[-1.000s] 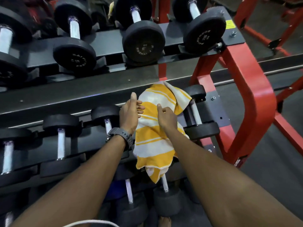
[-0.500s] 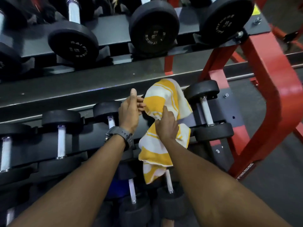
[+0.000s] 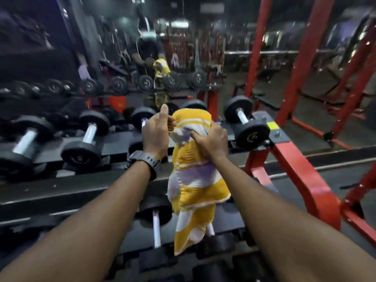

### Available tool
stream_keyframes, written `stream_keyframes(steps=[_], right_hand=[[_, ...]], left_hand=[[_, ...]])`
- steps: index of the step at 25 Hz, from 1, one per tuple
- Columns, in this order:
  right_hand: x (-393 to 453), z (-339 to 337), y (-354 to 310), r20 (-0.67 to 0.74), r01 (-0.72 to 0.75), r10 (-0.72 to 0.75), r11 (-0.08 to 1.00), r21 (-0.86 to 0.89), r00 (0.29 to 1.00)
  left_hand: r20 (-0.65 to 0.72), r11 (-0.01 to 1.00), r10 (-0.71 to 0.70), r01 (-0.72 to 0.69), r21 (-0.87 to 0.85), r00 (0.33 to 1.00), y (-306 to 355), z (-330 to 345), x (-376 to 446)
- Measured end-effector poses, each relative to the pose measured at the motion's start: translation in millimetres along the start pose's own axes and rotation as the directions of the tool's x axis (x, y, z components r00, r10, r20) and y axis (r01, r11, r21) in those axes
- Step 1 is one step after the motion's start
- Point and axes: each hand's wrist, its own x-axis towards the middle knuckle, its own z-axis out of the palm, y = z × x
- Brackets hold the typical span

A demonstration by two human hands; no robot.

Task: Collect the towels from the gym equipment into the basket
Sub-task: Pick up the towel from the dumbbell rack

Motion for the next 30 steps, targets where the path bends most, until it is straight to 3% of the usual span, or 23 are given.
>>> stream_keyframes(steps=[3,8,13,16,21,23,28,30], right_hand=[[20,-19,-68,-0.111,0.129,-0.119,0.987,0.095,0.987],[29,-27,-157,-0.171,0.302,-0.261,0.907,0.294,0.950],[3,-1,-228,-0.105,0.388,-0.390,0.775,0.499,0.915],[-41,30,-259,0.012,0.383,-0.482,0.711,0.590,0.876],[-171,57,-331,0.176,0.294,-0.621,0.577,0.762,0.764],[-222,59,-360,0.217,0.244,-0.667,0.525,0.815,0.713],[-381,34,-431,0.286,0.092,-0.784,0.397,0.913,0.552],[-442,17,-451,0.305,0.017,-0.811,0.361,0.932,0.500]], left_hand=[[-0.088,0.988,0.155,-0.154,0.020,0.984,64,-30,20],[-0.221,0.945,0.303,-0.261,0.199,0.927,128,-88,20],[-0.420,0.910,0.364,-0.221,0.352,0.831,172,-167,-13],[-0.519,0.892,0.371,-0.140,0.430,0.770,189,-223,-64],[-0.700,0.844,0.443,0.003,0.537,0.560,243,-329,-198],[-0.736,0.832,0.463,0.044,0.553,0.494,266,-361,-253],[-0.802,0.769,0.555,0.233,0.596,0.219,323,-424,-421],[-0.800,0.738,0.581,0.315,0.596,0.151,344,-438,-488]])
